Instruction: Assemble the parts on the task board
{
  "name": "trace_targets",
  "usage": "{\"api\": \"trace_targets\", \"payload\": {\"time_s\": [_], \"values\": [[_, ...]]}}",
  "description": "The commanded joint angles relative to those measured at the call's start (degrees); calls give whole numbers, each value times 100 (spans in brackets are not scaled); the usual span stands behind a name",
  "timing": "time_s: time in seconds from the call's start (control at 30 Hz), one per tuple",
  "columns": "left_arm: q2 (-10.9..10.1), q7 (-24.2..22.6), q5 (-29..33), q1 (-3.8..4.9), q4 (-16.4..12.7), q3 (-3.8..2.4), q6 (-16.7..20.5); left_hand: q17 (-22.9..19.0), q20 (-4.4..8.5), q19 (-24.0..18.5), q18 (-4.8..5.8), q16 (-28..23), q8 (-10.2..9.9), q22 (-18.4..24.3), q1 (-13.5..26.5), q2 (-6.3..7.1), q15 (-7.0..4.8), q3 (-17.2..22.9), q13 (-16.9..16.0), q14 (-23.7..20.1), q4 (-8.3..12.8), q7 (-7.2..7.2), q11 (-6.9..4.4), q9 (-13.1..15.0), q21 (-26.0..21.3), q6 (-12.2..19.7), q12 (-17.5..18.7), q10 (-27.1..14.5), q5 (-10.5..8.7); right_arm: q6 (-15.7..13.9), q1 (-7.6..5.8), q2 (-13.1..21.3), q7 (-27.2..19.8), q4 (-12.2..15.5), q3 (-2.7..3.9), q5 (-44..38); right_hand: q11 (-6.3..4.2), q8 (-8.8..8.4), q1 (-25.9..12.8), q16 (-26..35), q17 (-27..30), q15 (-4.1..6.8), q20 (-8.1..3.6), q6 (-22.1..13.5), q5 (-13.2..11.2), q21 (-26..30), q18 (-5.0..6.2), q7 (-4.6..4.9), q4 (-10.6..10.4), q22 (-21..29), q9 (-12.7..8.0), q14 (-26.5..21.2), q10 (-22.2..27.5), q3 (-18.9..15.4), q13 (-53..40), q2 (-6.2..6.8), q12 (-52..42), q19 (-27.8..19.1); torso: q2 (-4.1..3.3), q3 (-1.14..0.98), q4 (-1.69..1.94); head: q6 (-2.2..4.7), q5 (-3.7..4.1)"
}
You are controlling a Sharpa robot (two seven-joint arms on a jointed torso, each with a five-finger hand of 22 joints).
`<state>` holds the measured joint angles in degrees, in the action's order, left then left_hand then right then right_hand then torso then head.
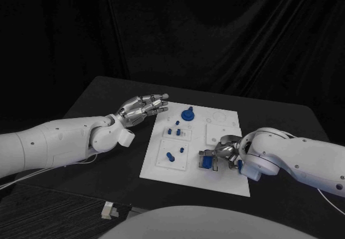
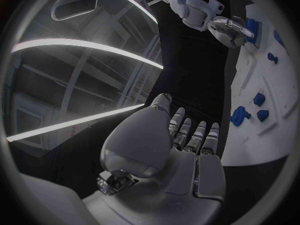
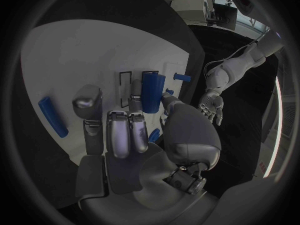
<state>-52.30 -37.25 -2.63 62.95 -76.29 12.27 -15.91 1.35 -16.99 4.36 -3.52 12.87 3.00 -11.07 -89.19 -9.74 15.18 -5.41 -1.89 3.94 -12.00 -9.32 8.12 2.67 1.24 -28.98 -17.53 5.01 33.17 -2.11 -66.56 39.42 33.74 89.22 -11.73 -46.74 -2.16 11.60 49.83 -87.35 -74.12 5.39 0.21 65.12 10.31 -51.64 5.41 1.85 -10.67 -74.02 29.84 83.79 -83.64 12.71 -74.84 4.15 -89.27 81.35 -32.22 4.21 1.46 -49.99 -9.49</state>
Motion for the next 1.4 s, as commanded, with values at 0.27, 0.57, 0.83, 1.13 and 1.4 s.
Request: {"api": "trace_targets", "payload": {"time_s": [0.27,0.57,0.83,1.13,1.4], "values": [[21,-15,9,-13,8,-5,-97,70,8,17,-45,52,83,71,-39,33,66,279,-58,38,48,-46,68,34,34,-27,-109,0,81,25,31,-14,101,-10,-7,-39,-30,-36,-18,99,-945,44,36,25,-558,159,154,-6,-138,-658,42,490,-636,-492,-1516,-4,-73,-24,-2,0,0,-1,-3],[25,19,9,-20,21,-5,-114,70,8,17,-45,52,83,71,-39,33,66,279,-58,38,48,-46,68,34,34,-27,-109,0,81,-11,33,-12,70,-10,-7,-75,-27,-39,-52,84,-969,41,39,31,-735,178,155,-4,-294,-661,59,496,-636,-803,-1516,84,-73,-22,-1,0,1,-1,-7],[39,52,9,-32,43,-5,-145,70,7,16,-45,54,86,74,-40,33,68,287,-59,37,52,-51,74,35,33,-39,-114,3,83,-109,33,8,-23,15,-6,-269,-32,-32,-89,64,-1002,47,33,38,-748,194,154,-11,-579,-663,90,502,-636,-1172,-1516,262,-73,-27,-2,0,0,-1,-16],[23,68,9,-39,39,-5,-147,70,7,16,-45,54,86,74,-40,33,68,287,-59,37,52,-51,74,35,33,-39,-114,3,83,-558,9,209,-229,179,-6,-301,-36,-1,-287,26,-1069,47,32,44,-741,152,146,-15,-613,-679,163,515,-636,-1652,-1516,154,-73,-16,-1,-1,0,-1,-50],[5,76,9,-40,37,-5,-132,71,7,20,-46,61,92,65,-41,33,70,299,-61,38,57,-58,81,39,34,-69,-129,10,84,-1002,-235,620,-567,590,-5,-431,-41,34,-254,-48,-1196,51,28,44,-737,10,125,-23,-613,-715,220,542,-636,-1775,-1516,138,-73,32,-2,-1,-2,-1,-51]]}}
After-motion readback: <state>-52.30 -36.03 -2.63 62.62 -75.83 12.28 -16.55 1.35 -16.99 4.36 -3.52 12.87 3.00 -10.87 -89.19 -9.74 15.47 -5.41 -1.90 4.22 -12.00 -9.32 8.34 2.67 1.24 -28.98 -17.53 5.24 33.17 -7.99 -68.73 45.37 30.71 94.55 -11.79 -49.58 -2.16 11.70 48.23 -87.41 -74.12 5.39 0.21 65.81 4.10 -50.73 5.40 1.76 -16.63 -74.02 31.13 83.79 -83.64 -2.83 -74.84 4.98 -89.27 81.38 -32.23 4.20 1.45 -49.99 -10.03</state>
